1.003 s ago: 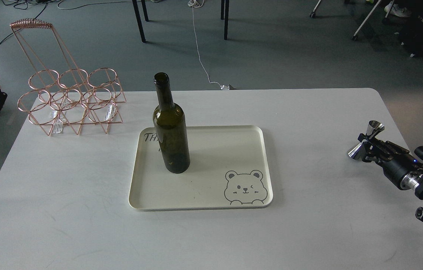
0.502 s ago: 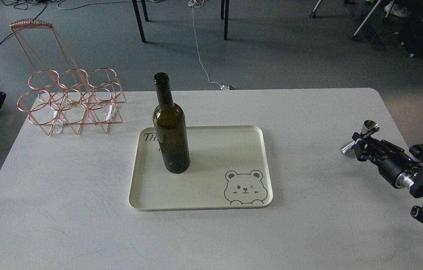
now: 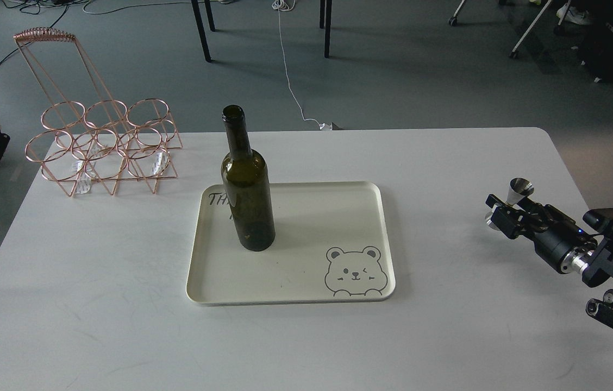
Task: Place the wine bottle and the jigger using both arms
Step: 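Carry the jigger beside the tray and set it on the table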
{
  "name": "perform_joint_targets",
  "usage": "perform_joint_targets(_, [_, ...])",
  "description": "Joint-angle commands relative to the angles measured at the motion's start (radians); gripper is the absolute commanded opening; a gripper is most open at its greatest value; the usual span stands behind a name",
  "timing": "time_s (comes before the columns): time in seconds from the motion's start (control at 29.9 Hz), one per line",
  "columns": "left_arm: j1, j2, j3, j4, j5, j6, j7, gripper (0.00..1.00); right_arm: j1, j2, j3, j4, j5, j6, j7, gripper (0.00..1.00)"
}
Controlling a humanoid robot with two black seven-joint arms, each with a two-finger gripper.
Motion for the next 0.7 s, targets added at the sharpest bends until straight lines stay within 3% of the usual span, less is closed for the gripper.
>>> perform_joint_targets(0.0, [0.000,0.002,0.000,-0.001,0.000,0.000,-0.002,0.99,0.002,-0.033,0.001,0.038,0.000,0.000,0.000,0.84])
perform_joint_targets(0.23, [0.000,0.002,-0.002,0.000,0.000,0.000,0.000,0.99,0.004,-0.164,0.001,0.208,0.000,0.000,0.000,0.87])
perform_joint_targets(0.67, [-0.002,0.005,-0.002,-0.008,0.000,0.000,0.000,0.99,0.096,-0.278,0.004,0.225,0.007,0.000,0.000,0.92])
